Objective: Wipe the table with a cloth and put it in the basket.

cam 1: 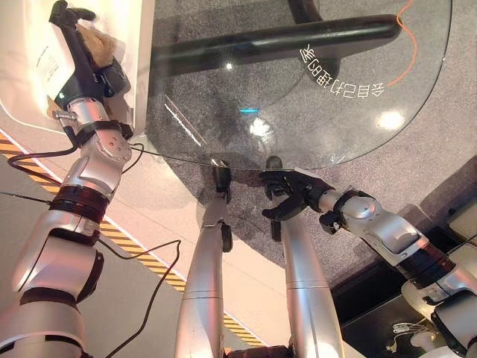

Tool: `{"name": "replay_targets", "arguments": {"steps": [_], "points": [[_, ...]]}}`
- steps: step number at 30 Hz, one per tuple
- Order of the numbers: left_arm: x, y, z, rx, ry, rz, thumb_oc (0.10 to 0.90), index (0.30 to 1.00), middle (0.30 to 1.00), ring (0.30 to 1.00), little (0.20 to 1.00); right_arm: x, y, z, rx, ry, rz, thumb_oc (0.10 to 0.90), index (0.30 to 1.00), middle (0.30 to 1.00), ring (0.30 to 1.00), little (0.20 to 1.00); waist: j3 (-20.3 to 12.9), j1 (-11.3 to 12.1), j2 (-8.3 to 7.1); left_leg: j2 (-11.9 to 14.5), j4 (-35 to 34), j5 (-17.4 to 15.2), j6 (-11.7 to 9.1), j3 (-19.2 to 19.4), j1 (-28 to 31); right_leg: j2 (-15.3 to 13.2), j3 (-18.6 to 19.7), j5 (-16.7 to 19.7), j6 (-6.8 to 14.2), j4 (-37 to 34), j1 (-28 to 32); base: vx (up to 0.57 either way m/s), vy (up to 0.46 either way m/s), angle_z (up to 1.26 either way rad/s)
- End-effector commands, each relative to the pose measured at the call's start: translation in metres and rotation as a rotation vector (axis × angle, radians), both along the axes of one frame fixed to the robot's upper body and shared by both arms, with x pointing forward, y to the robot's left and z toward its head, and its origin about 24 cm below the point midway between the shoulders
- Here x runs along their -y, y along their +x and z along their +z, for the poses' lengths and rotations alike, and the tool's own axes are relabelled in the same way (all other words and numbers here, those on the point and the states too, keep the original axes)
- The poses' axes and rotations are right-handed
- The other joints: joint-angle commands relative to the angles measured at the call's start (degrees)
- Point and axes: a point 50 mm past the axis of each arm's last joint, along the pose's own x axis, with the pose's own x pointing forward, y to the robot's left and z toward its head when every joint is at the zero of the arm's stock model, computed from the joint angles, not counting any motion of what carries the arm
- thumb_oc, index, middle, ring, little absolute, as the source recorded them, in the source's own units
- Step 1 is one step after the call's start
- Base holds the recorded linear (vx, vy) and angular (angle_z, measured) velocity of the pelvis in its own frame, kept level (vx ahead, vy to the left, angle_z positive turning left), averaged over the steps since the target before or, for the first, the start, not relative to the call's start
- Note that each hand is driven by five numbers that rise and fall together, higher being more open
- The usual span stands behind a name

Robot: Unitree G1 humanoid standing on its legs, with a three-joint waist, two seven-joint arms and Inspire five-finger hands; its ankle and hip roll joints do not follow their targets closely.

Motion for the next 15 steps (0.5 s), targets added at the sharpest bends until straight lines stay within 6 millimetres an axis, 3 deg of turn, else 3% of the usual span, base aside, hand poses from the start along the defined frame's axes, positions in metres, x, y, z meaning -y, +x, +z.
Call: {"name": "replay_targets", "arguments": {"steps": [1, 5, 8, 15], "points": [[0.003, -0.01, 0.021, 0.122, 0.093, -0.03, 0.8, 0.9, 0.9, 0.9, 0.9, -0.017, -0.015, -0.004, 0.013, 0.1, 0.078, 0.8, 0.9, 0.9, 0.9, 0.9, -1.5, 0.8, 0.17, -2.2, 3.2, -5.1, 1.0, 2.4, 2.8, 3.1, 1.4, 4.3, 1.8, -7.6, 2.9, -0.01, -0.034, 0.0], [0.004, -0.014, 0.02, 0.148, 0.185, -0.005, 0.8, 0.9, 0.9, 0.9, 0.9, -0.017, -0.018, -0.006, 0.019, 0.111, 0.077, 0.8, 0.9, 0.9, 0.9, 0.9, -1.5, 1.0, 0.16, -2.2, 2.5, -5.1, 1.2, 2.2, 4.1, 3.2, 1.4, 4.3, 1.9, -8.0, 4.0, -0.01, -0.042, 0.01], [0.001, -0.017, 0.015, 0.155, 0.158, -0.015, 0.8, 0.9, 0.9, 0.9, 0.9, -0.017, -0.02, -0.008, 0.026, 0.112, 0.081, 0.8, 0.9, 0.9, 0.9, 0.9, -1.5, 1.2, 0.43, -2.1, 1.8, -5.0, 1.2, 2.2, 5.2, 3.4, 1.2, 3.8, 1.8, -8.2, 5.1, -0.01, -0.016, 0.0], [-0.012, -0.029, -0.008, 0.099, 0.154, -0.026, 0.8, 0.9, 0.9, 0.9, 0.9, -0.017, -0.032, -0.02, 0.023, 0.116, 0.094, 0.8, 0.9, 0.9, 0.9, 0.9, -1.5, 1.9, 1.1, -2.5, 0.2, -5.2, 1.4, 1.7, 10.6, 3.5, 0.7, 2.7, 1.9, -8.7, 10.1, -0.02, -0.048, -0.01]]}}
